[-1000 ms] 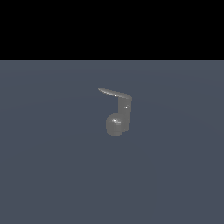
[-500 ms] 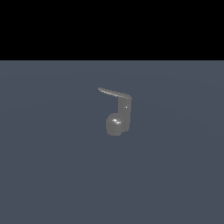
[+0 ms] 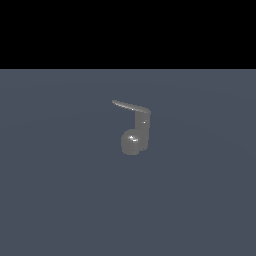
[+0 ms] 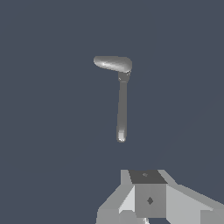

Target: Turn on the faucet by rotating a designated handle.

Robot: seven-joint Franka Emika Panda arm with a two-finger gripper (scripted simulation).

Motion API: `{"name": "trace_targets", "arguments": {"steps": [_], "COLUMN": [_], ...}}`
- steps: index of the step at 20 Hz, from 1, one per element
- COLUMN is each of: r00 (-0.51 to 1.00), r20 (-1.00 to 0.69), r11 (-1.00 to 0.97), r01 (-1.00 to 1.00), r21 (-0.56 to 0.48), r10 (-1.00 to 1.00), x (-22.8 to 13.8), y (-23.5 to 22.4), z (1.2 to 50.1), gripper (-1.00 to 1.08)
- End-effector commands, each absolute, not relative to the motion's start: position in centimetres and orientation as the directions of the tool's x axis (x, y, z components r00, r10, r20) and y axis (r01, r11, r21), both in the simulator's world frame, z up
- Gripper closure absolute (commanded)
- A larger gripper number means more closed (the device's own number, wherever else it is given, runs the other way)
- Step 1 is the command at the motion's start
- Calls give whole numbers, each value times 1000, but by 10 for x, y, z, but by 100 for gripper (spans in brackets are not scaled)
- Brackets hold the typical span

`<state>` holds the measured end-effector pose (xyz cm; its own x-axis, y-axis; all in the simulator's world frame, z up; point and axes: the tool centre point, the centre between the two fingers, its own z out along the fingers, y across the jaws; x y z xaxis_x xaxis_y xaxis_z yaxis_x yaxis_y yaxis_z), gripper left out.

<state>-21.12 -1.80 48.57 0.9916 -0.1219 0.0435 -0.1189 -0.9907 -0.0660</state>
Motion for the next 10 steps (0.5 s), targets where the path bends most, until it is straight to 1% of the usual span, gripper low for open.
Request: {"name": "trace_targets", "arguments": {"steps": [1, 10], "r00": [986, 927], "r20": [33, -34], "r11": [-983, -916], "r01": [-160, -374], "r21": [-84, -145], "r10": [-164, -374], "x": [-200, -145], "y": [-16, -8], "z": [481, 455], "gripper": [108, 108]}}
